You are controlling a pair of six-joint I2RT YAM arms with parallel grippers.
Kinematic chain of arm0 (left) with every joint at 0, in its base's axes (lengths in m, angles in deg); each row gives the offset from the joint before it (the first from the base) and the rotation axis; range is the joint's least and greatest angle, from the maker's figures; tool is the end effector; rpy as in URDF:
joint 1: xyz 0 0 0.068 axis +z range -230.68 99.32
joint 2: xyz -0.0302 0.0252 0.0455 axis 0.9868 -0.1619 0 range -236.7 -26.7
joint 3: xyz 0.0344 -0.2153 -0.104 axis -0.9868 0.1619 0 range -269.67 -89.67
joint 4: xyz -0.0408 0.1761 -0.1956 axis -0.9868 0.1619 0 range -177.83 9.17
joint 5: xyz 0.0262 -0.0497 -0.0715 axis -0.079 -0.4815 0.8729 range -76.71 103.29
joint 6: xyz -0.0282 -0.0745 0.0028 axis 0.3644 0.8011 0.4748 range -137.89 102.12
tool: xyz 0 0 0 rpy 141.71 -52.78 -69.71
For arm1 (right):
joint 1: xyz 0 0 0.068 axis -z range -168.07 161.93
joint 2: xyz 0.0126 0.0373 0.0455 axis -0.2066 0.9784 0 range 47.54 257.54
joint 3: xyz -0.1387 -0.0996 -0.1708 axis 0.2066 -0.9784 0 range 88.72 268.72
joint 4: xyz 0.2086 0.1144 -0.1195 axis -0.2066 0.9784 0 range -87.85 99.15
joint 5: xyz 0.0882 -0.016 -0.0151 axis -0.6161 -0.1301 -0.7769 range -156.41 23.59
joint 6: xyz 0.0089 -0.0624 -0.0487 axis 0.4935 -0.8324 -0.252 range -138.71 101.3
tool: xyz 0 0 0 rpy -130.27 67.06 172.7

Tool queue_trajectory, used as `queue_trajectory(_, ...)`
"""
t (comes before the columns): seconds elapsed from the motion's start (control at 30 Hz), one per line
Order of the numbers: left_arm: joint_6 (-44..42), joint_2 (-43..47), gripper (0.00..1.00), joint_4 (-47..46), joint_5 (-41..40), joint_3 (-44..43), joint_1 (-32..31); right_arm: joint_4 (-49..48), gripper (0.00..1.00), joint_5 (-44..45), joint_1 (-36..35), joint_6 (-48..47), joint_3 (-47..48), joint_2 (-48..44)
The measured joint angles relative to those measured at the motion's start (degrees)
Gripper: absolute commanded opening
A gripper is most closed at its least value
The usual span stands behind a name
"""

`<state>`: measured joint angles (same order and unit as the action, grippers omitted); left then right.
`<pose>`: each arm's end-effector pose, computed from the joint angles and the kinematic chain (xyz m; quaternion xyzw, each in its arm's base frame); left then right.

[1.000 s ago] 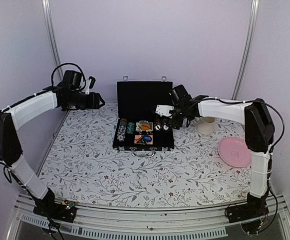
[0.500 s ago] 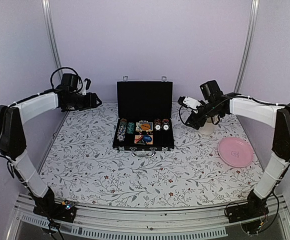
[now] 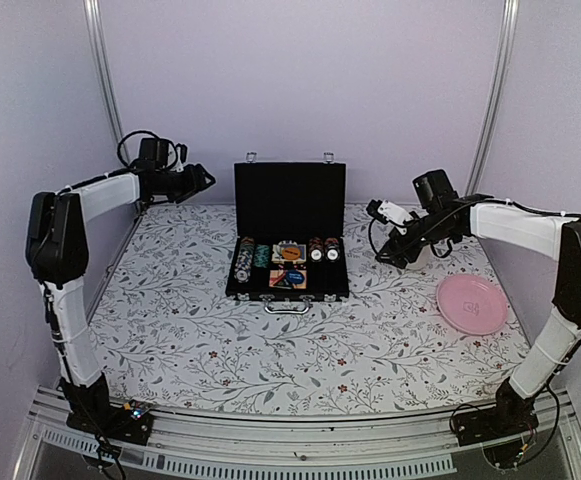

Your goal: Pack up texas hold em set

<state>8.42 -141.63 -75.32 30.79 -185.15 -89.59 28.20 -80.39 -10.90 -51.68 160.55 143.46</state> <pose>0.4827 -0.0966 0.2229 -0.0577 0.8655 -0.2718 0.4168 0.3501 0.1653 0.1886 -0.4733 0.8052 0.0840 0.3472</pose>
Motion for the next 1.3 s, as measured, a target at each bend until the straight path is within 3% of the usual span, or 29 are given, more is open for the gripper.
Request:
queue_trajectory(0.4, 6.8, -25.6, 0.66, -1.4, 6.2, -27.9, 0.9, -0.5, 0.74, -0.1, 0.0, -0.1, -1.4, -0.1)
queue_trajectory(0.53, 9.3, -30.5, 0.66, -4.0, 11.0, -32.2, 1.1, -0.6, 0.74, -0.1, 0.1, -0.1, -1.4, -0.1)
queue_trajectory(0.8, 12.9, -34.9, 0.65, -10.7, 24.5, -32.2, 1.4, -0.6, 0.74, -0.1, 0.1, -0.2, -1.4, -0.1)
queue_trajectory(1.03, 8.7, -34.2, 0.63, -11.1, 31.7, -30.3, 1.5, -0.6, 0.74, -0.1, 0.1, -0.3, -1.4, 0.0)
queue_trajectory(1.17, 4.4, -27.9, 0.61, -10.5, 31.8, -18.7, 1.1, -0.7, 0.74, -0.1, 0.1, -0.4, -1.4, 0.0)
queue_trajectory(1.3, 1.1, -16.6, 0.60, -12.9, 32.4, -1.3, 0.0, -0.8, 0.74, -0.1, 0.1, -0.5, -1.5, -0.1)
